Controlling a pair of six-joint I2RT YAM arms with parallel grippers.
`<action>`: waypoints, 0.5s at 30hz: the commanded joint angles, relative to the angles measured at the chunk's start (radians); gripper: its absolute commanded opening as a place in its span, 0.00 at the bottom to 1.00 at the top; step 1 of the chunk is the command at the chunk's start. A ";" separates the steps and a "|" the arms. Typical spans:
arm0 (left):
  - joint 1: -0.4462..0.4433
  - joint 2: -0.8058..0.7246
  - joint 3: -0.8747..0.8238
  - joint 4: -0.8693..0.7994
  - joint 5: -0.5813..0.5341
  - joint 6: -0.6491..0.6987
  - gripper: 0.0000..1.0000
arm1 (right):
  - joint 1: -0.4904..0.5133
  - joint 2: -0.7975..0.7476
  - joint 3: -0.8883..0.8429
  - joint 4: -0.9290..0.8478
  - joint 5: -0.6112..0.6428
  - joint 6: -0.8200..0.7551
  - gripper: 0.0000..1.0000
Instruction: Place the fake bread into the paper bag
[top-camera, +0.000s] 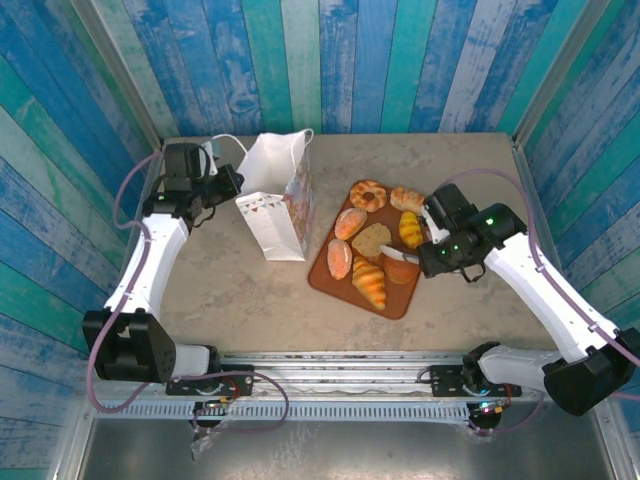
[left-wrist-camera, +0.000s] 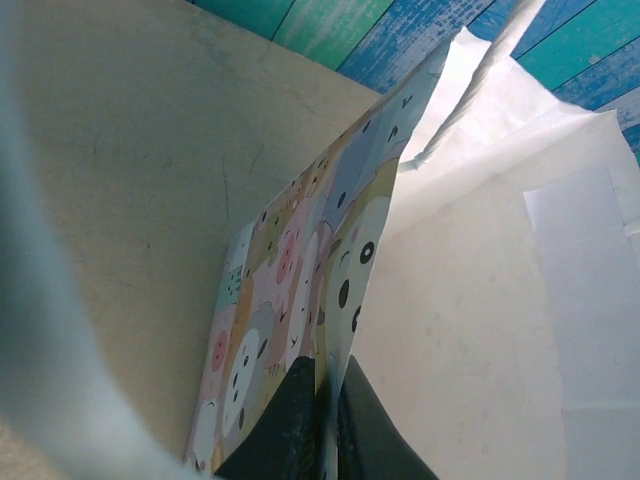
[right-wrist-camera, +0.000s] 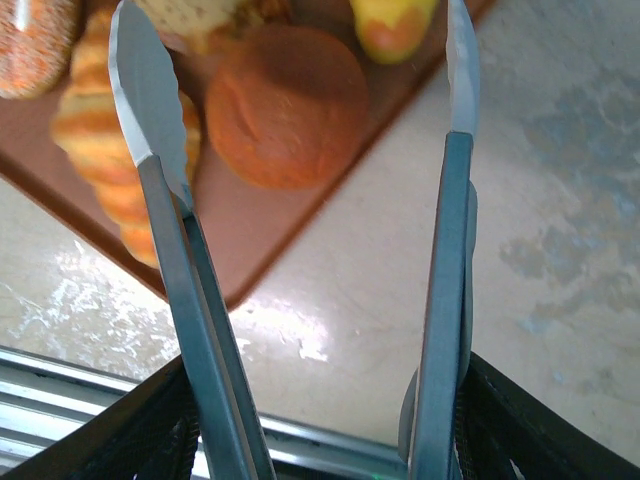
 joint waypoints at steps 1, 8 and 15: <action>0.000 -0.037 -0.006 0.005 0.020 -0.004 0.11 | -0.012 -0.003 -0.003 -0.060 -0.021 0.008 0.65; 0.000 -0.043 0.000 -0.014 0.013 0.005 0.11 | -0.022 0.043 -0.022 -0.062 -0.049 0.002 0.65; 0.000 -0.053 -0.002 -0.018 0.012 0.004 0.11 | -0.034 0.106 -0.030 -0.047 -0.075 -0.016 0.63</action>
